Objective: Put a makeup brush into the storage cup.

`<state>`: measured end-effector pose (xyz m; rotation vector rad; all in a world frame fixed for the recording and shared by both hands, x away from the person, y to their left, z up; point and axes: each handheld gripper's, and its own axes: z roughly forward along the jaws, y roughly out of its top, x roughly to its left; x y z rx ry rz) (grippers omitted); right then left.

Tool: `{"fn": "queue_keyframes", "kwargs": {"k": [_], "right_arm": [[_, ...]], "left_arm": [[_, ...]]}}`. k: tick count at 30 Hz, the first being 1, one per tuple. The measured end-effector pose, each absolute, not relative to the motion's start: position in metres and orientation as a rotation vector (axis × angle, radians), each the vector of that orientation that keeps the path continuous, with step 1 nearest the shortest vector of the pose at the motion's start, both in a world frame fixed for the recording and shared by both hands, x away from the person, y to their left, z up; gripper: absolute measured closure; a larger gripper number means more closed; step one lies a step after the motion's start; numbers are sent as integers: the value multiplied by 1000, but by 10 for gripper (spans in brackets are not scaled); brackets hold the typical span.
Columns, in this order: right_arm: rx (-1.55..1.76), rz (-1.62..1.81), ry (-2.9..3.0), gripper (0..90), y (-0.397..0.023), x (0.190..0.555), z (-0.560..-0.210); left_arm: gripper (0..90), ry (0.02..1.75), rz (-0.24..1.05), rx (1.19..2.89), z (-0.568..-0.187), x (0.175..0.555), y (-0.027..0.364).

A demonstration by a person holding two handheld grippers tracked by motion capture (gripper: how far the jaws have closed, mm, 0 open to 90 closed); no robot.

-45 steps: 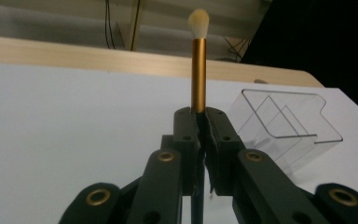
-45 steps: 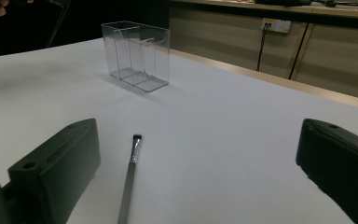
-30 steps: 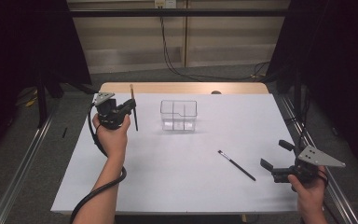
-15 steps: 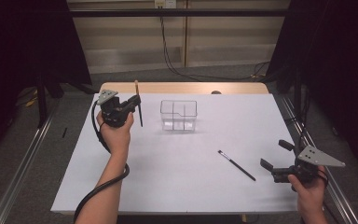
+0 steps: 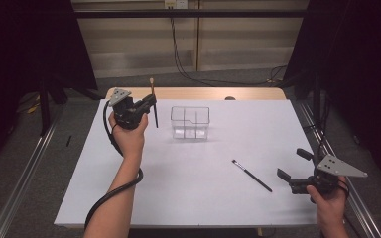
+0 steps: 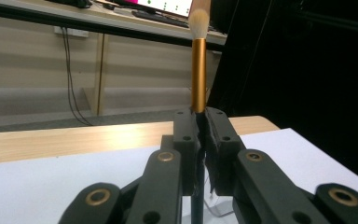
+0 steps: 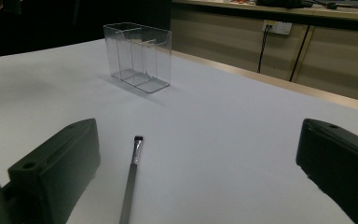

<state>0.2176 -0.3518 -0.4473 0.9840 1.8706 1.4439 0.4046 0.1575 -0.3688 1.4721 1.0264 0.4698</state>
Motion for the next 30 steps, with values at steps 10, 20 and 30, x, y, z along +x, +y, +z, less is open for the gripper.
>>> {"fn": "queue_keyframes", "kwargs": {"k": [10, 20, 30], "right_arm": [[978, 1441, 1880, 0, -351, 218, -448], [979, 1444, 1881, 0, -351, 219, -448], [981, 1442, 1880, 0, -351, 219, -448]], "left_arm": [[838, 1012, 466, 1468, -365, 413, 149], [838, 994, 465, 1447, -361, 419, 141], [838, 975, 462, 1415, -353, 424, 134]]}}
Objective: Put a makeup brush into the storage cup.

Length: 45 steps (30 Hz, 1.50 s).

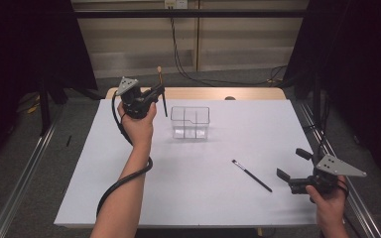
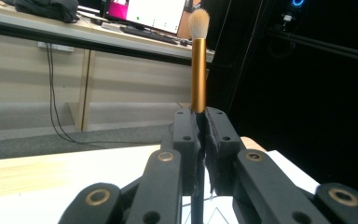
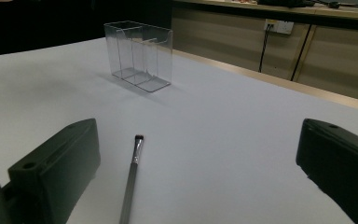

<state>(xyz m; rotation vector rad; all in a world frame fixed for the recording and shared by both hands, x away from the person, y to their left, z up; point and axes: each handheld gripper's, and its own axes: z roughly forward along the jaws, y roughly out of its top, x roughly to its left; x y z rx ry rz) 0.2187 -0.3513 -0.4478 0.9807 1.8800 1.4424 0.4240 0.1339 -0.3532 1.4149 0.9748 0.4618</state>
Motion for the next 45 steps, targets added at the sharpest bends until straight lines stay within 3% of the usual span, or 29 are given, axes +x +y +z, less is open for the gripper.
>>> {"fn": "queue_keyframes", "kwargs": {"k": [45], "right_arm": [[973, 1446, 1882, 0, -351, 218, -447]], "left_arm": [[838, 937, 498, 1419, -364, 437, 95]]}}
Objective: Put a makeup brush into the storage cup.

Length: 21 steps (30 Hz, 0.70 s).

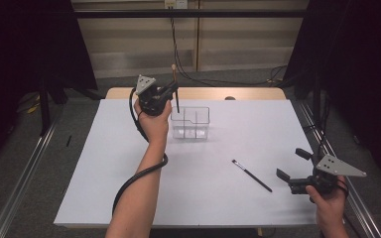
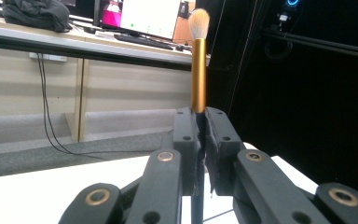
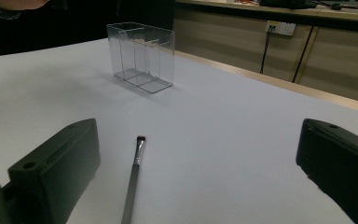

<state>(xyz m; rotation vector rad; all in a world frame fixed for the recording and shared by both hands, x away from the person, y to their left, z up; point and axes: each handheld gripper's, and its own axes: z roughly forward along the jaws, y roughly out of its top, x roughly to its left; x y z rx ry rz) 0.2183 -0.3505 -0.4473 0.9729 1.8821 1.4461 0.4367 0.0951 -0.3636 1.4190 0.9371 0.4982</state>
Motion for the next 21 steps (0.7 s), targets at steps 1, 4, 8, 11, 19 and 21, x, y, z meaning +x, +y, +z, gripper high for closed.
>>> {"fn": "queue_keyframes", "kwargs": {"k": [1, 4, 8, 11, 19, 21], "right_arm": [[967, 1446, 1881, 0, -351, 218, -447], [973, 1445, 1882, 0, -351, 219, -448], [966, 1449, 1885, 0, -350, 220, -448], [966, 1446, 1888, 0, -350, 220, -448], [969, 1446, 1888, 0, -350, 219, -449], [970, 1446, 1885, 0, -350, 219, -449]], "left_arm": [[838, 938, 501, 1419, -364, 437, 95], [838, 935, 503, 1418, -364, 437, 95], [837, 933, 509, 1423, -364, 437, 95], [837, 928, 511, 1421, -364, 438, 96], [837, 934, 504, 1413, -369, 438, 95], [837, 927, 509, 1426, -370, 438, 94]]}}
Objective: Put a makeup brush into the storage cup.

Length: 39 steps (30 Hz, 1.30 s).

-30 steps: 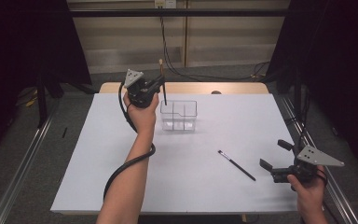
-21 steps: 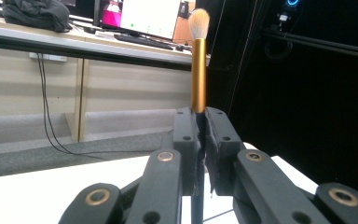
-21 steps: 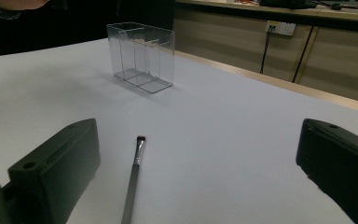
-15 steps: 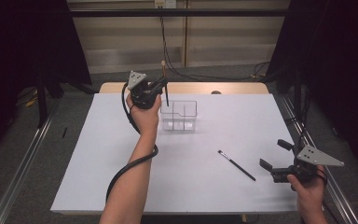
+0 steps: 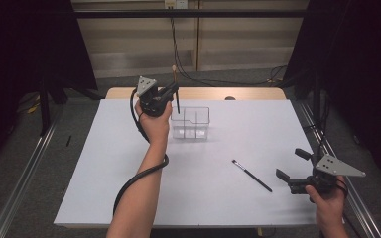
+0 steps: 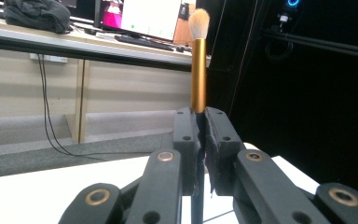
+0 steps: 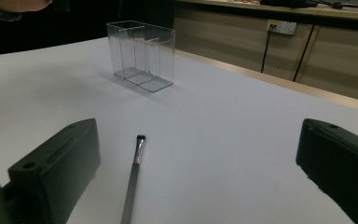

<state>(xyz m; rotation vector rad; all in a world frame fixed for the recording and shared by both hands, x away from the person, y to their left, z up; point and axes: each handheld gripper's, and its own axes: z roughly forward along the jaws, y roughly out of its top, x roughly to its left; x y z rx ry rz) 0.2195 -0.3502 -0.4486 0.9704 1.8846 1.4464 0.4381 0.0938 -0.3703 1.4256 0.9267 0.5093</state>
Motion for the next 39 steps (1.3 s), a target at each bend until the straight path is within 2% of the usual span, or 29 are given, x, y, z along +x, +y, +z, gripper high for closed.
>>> {"fn": "queue_keyframes", "kwargs": {"k": [39], "right_arm": [[966, 1449, 1896, 0, -347, 220, -450]], "left_arm": [[836, 932, 531, 1452, -384, 436, 100]]}}
